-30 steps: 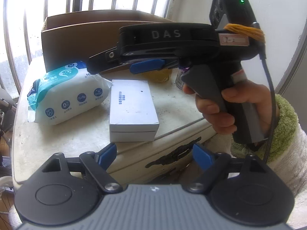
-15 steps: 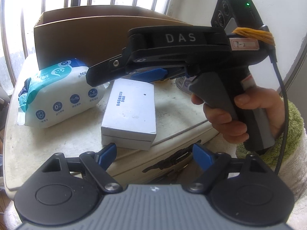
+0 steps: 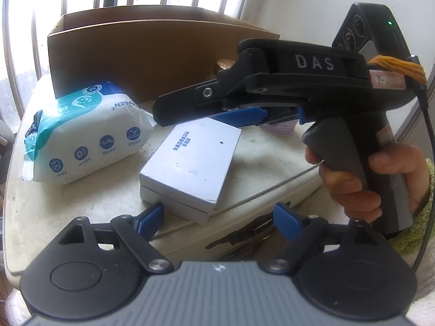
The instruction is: Organize objects
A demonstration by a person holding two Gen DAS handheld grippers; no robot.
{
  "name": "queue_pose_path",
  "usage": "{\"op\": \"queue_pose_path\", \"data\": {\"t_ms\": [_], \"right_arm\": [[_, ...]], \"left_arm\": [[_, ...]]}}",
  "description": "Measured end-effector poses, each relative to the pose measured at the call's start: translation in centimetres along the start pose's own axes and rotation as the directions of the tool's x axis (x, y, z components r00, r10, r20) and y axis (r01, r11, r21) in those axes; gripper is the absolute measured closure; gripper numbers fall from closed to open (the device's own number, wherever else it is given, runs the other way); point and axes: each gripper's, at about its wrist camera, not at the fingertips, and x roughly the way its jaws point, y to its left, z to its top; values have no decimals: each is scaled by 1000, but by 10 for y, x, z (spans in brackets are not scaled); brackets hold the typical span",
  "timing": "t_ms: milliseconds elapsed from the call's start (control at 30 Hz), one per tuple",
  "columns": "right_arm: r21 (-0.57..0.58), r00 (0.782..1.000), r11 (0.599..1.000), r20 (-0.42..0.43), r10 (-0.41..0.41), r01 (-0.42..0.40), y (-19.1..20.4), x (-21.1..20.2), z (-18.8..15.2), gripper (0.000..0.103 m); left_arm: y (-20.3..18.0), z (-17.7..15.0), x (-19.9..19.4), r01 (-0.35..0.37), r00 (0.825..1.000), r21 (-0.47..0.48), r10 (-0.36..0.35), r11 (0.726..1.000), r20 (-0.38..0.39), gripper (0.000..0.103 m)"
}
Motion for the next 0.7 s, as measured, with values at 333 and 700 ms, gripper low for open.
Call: {"op": "queue_pose_path", "data": {"t_ms": [333,700], "right_arm": [[62,1000,998,22,-2,1,-5,-14,-10,1],[113,999,993,31,-27,23,-13,-22,-18,1]], "left_arm": [[10,11,-1,-23,1000,15,23,1000,3,15],[25,25,-2,-35,999,23,35,999,-2,14]]}}
